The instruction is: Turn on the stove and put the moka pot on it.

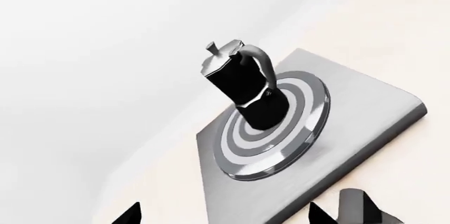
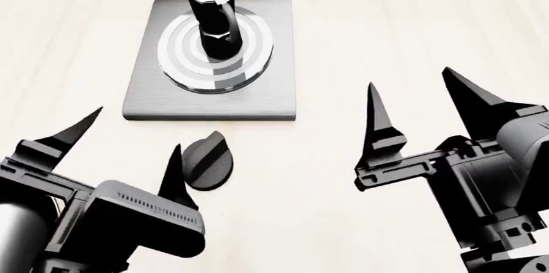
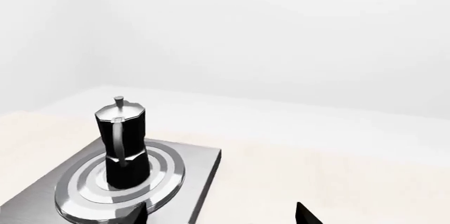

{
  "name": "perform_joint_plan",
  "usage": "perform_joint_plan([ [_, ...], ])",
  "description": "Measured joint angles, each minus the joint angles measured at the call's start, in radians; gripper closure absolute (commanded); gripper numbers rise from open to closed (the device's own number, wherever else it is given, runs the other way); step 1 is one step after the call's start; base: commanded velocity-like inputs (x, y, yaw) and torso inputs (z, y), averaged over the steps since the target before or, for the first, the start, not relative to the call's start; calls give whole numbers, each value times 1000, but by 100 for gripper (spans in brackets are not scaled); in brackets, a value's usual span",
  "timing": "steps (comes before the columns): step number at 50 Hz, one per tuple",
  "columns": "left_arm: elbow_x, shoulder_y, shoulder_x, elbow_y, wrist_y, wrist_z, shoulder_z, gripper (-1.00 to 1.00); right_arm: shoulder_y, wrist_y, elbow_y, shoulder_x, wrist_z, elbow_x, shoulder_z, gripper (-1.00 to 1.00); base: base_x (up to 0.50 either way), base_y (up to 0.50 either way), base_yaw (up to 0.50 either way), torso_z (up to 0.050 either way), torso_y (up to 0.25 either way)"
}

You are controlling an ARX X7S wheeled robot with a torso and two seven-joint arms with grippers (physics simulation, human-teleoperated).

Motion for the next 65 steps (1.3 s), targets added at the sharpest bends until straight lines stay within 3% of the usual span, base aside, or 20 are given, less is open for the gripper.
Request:
perform_joint_plan([
  [20, -113, -22, -266, -71, 193, -59, -69, -100, 13, -72, -15, 229, -10, 33, 36, -100, 0, 0, 0, 0, 0],
  [37, -164, -4, -421, -145, 329, -75, -103, -100, 39, -80, -7, 352, 26, 61, 74, -100, 0, 0, 0, 0, 0],
  [50, -189, 18, -491, -208, 427, -83, -102, -100, 78, -30, 12, 362, 87, 91, 119, -100, 0, 0, 0, 0, 0],
  [65, -208, 26, -498, -251, 460, -94, -106, -100, 107, 10, 25, 362, 140, 118, 157, -100, 0, 0, 0, 0, 0],
])
